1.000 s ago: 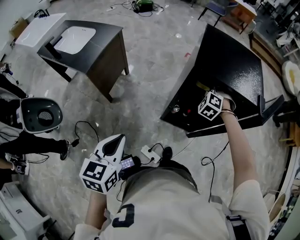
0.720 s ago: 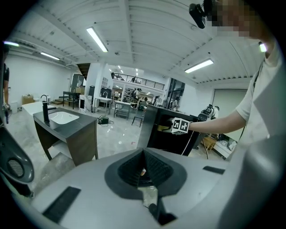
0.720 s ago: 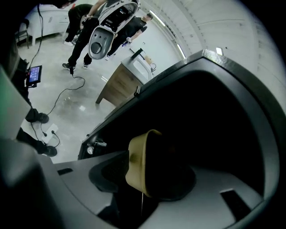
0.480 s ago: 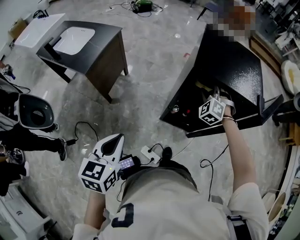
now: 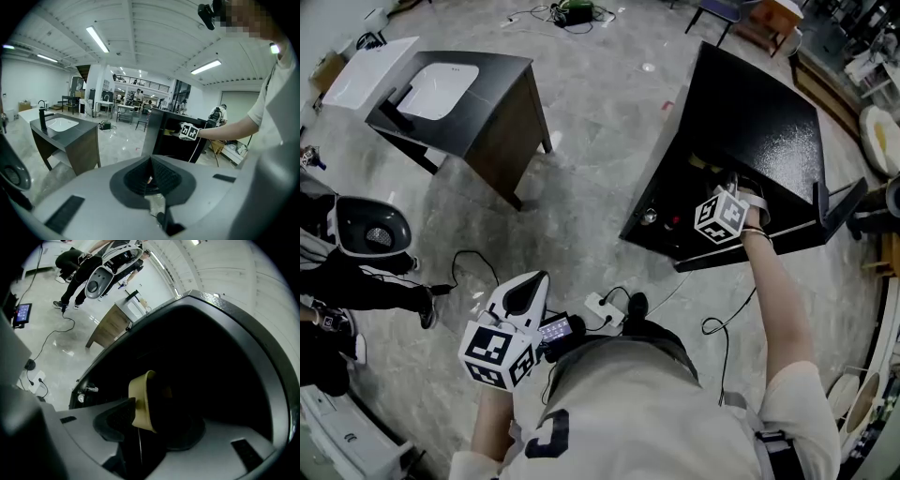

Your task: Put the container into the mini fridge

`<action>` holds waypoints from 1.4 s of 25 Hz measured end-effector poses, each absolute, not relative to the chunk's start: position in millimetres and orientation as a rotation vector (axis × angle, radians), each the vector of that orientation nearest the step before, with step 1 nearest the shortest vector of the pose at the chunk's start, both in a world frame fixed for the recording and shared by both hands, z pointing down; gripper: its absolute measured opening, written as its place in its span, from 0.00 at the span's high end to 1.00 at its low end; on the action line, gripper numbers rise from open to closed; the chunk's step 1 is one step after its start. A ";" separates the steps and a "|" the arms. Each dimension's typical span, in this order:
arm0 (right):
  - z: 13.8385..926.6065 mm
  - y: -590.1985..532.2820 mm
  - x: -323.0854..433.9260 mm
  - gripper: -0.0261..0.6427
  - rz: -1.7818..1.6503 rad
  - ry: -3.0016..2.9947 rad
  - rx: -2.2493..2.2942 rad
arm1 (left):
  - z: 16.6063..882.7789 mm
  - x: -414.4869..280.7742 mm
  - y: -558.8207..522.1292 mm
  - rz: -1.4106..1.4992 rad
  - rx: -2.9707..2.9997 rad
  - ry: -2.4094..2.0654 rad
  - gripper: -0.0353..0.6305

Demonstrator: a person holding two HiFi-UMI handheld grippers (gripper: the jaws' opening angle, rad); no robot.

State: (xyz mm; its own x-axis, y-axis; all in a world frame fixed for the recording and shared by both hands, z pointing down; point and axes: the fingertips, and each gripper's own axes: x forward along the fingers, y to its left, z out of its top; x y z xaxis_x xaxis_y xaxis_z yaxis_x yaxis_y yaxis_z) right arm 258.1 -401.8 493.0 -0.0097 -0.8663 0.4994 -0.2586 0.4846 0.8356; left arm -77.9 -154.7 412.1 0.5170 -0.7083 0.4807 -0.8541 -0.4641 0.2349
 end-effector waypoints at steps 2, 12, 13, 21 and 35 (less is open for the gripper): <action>492.0 -406.2 259.5 0.69 -0.641 -1.550 1.022 | 412.4 -76.1 -156.9 0.444 2.312 -1.282 0.88; 494.0 -424.9 259.6 0.69 -0.644 -1.571 1.029 | 410.9 -70.6 -166.4 0.442 2.289 -1.309 0.88; 494.1 -426.7 259.2 0.69 -0.645 -1.572 1.029 | 411.3 -71.4 -167.0 0.442 2.285 -1.314 0.88; 494.4 -440.3 267.2 0.69 -0.630 -1.556 1.058 | 414.1 -76.0 -166.1 0.441 2.262 -1.337 0.88; 486.7 -419.4 260.2 0.69 -0.610 -1.580 1.114 | 415.4 -95.3 -162.5 0.425 2.267 -1.353 0.88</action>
State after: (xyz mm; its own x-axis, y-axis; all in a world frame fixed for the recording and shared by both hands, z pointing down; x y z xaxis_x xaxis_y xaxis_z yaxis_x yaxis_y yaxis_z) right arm 260.2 -419.4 486.7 -0.0057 -0.8872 0.4614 -0.3464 0.4346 0.8313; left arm -95.3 -162.5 415.4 0.4678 -0.7400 0.4833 -0.8834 -0.4081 0.2303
